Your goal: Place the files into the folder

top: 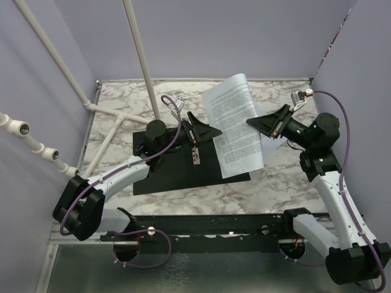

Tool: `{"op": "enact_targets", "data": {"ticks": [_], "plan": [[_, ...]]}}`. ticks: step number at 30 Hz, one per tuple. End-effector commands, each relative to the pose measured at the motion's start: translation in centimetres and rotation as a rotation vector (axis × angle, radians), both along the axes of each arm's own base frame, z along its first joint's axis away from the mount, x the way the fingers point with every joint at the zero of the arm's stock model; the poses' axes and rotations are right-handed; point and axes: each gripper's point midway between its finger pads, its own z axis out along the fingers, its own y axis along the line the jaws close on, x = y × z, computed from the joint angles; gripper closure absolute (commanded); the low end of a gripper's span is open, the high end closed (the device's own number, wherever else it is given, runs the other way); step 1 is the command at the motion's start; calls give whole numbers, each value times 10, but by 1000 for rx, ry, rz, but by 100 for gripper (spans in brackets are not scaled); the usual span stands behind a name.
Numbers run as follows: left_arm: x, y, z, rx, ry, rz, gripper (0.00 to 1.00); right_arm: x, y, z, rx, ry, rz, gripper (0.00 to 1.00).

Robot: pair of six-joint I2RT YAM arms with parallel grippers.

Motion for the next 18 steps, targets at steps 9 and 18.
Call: {"op": "enact_targets", "data": {"ticks": [9,18], "plan": [[-42,26,60,-239,-143,-46,16,2,26,21,57,-54,44,75],[-52,30,67,-266,-157,-69,69,3,24,-5,1,-38,17,75]]}}
